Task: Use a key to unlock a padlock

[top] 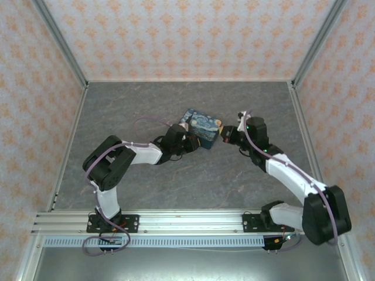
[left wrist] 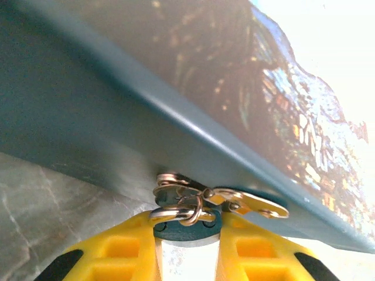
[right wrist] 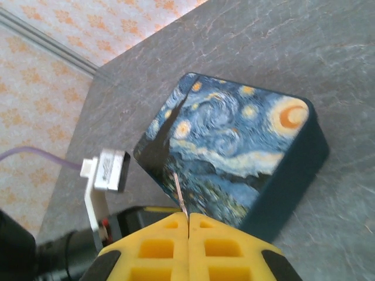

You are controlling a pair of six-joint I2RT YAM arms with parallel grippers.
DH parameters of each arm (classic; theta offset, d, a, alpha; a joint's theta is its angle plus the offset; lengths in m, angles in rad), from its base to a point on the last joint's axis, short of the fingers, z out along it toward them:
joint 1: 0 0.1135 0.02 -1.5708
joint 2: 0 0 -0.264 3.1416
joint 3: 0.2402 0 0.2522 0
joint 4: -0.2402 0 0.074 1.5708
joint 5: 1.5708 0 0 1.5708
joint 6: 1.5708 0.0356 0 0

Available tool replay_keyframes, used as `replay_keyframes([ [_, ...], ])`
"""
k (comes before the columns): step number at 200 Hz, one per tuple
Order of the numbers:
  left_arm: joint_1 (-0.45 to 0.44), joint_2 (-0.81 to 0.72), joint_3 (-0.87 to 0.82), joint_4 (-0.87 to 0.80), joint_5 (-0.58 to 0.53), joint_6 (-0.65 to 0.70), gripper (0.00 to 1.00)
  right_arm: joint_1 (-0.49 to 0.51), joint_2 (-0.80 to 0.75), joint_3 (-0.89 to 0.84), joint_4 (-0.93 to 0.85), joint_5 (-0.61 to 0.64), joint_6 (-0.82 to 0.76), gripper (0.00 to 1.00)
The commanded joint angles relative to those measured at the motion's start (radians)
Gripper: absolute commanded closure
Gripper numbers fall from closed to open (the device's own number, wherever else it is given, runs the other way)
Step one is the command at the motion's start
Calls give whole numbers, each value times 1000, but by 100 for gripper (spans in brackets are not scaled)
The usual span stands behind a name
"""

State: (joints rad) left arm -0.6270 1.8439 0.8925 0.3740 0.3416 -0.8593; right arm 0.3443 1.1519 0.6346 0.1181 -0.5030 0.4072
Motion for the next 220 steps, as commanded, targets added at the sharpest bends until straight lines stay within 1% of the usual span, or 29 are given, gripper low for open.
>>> replay_keyframes([
  [1,-10,-49,40,-51,41,-130,82,24,-67,-98,-32,27,-63,100],
  [24,-20,-56,55,-80,74,-178,82,74,-117,-177,24,31,-64,100],
  [43,-26,-65,57,-87,95,-211,83,115,-127,-228,75,39,-67,100],
  [62,-30,-81,58,-103,107,-236,83,147,-114,-257,117,55,-90,100],
  [104,-36,-108,88,-195,123,-254,83,202,-45,-263,172,80,-143,100],
  [174,-43,-135,99,-215,120,-276,83,214,82,-270,339,93,-116,100],
  [220,-49,-147,104,-225,116,-282,83,217,140,-260,394,93,-112,100],
])
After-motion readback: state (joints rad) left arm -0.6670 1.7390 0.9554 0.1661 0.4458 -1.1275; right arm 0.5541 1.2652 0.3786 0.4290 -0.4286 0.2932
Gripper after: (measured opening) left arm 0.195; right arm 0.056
